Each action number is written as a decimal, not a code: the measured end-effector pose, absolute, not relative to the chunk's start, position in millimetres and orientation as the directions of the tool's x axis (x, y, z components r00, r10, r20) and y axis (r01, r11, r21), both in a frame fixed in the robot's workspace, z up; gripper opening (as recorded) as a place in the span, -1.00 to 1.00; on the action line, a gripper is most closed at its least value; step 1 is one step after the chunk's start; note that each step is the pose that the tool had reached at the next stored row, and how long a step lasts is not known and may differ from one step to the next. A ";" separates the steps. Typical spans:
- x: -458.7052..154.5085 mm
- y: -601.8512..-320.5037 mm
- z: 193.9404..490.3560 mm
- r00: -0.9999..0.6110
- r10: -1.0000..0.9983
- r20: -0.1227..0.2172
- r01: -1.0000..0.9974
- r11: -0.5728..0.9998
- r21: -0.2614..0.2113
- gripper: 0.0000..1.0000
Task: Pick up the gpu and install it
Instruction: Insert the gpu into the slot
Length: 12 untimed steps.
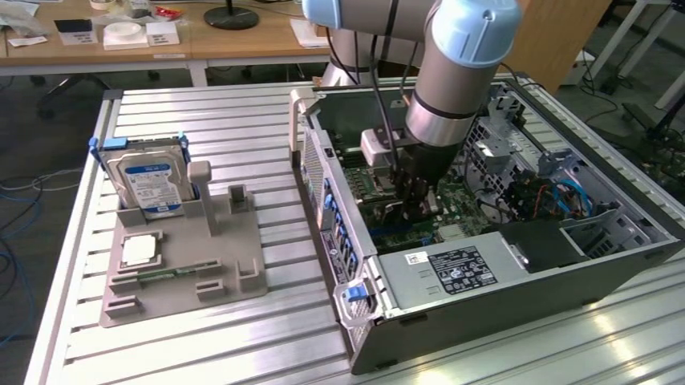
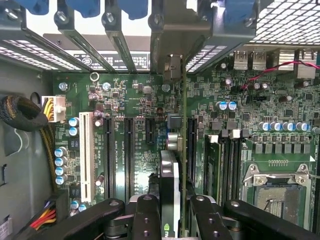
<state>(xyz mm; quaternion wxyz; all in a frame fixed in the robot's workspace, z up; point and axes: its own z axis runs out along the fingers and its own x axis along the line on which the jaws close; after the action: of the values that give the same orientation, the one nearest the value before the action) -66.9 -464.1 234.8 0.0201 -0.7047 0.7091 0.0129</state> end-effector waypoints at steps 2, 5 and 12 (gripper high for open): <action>-67.0 -464.1 236.3 -0.006 -0.999 -0.047 -1.000 0.007 -0.010 -0.44; -66.9 -464.1 236.5 -0.006 -0.999 -0.047 -1.000 0.007 -0.010 -0.44; -67.0 -464.1 236.4 -0.007 -0.999 -0.046 -1.000 0.007 -0.001 -0.44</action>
<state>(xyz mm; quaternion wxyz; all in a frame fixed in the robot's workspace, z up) -67.0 -464.1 236.4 0.0168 -0.7046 0.7092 0.0161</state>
